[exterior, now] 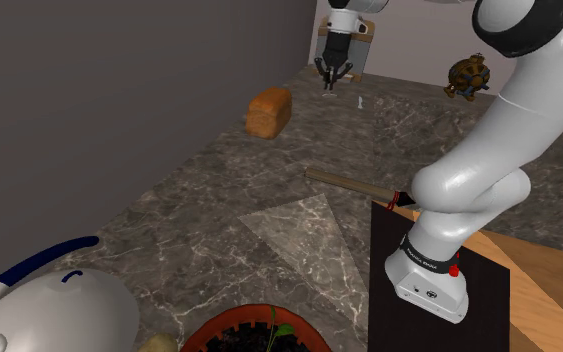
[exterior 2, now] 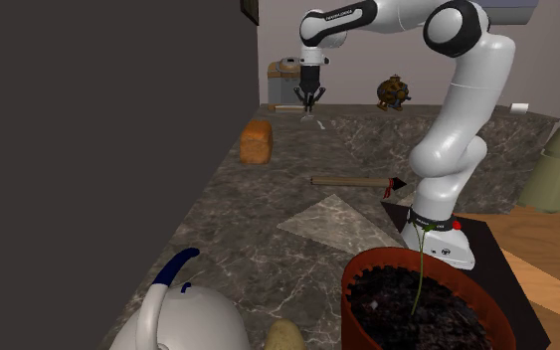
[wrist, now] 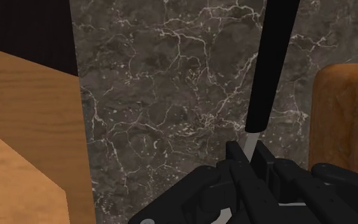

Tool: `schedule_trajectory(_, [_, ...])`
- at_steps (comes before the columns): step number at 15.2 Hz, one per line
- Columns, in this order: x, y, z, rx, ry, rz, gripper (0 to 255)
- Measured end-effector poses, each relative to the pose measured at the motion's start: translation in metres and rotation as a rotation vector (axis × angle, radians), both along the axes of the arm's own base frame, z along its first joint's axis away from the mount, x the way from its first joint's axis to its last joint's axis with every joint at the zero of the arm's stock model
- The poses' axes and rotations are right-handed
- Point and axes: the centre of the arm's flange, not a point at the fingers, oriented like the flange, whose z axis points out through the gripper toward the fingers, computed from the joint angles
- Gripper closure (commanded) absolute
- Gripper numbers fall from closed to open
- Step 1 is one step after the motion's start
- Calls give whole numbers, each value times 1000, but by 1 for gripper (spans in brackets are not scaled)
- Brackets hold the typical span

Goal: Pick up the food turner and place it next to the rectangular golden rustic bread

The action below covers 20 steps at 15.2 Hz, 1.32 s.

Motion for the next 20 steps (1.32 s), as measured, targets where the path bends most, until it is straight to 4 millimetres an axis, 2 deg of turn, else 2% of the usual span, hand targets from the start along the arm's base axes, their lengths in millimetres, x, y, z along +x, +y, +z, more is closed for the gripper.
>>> schedule_trajectory(2, [-3,-18,-2,0,0,0,255])
schedule_trajectory(4, [-2,-23,-10,0,0,1,255])
schedule_trajectory(20, [-2,-25,-93,0,1,1,255])
